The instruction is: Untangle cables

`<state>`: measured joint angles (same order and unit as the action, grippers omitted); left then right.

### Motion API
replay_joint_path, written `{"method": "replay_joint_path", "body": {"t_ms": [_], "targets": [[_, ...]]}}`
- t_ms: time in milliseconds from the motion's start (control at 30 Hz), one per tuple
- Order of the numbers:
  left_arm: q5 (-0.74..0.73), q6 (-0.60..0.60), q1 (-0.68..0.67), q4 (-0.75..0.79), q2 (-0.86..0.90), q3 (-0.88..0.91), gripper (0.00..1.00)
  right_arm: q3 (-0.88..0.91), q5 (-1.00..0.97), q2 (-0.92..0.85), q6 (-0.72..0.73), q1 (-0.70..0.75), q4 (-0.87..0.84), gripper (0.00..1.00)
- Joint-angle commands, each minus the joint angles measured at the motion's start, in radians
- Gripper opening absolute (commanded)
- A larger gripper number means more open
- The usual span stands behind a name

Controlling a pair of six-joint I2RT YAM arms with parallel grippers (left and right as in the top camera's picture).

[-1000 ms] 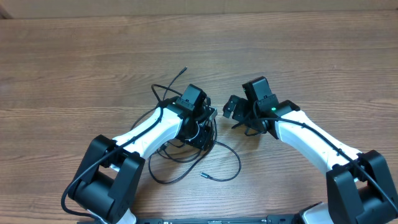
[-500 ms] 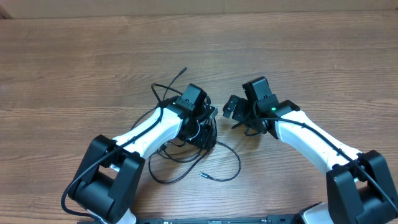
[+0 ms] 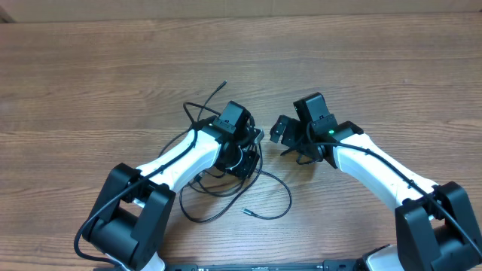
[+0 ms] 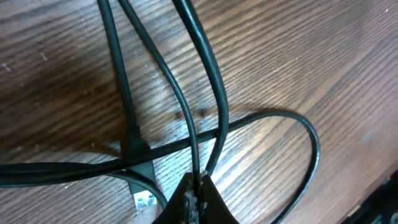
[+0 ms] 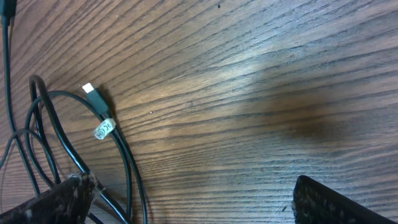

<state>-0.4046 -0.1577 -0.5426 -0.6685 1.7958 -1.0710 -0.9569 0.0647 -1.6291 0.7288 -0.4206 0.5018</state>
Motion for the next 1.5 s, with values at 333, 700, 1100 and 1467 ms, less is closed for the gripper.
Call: {"method": "replay_joint_path", "body": {"t_ms": [333, 700, 1100, 1467], "targets": [[0.026, -0.053, 0.09, -0.057, -0.356, -0.262, 0.04, 0.002, 0.0, -0.005, 0.001, 0.001, -0.003, 1.0], [0.578, -0.232, 0.12, -0.117, -0.577, -0.29, 0.04, 0.002, 0.0, -0.005, 0.001, 0.001, -0.003, 1.0], [0.868, -0.366, 0.149, -0.504, -0.363, -0.285, 0.04, 0.002, 0.0, -0.005, 0.001, 0.001, -0.003, 1.0], [0.826, -0.407, 0.204, -0.642, -0.097, -0.285, 0.2, 0.002, 0.0, -0.005, 0.001, 0.001, -0.003, 1.0]]}}
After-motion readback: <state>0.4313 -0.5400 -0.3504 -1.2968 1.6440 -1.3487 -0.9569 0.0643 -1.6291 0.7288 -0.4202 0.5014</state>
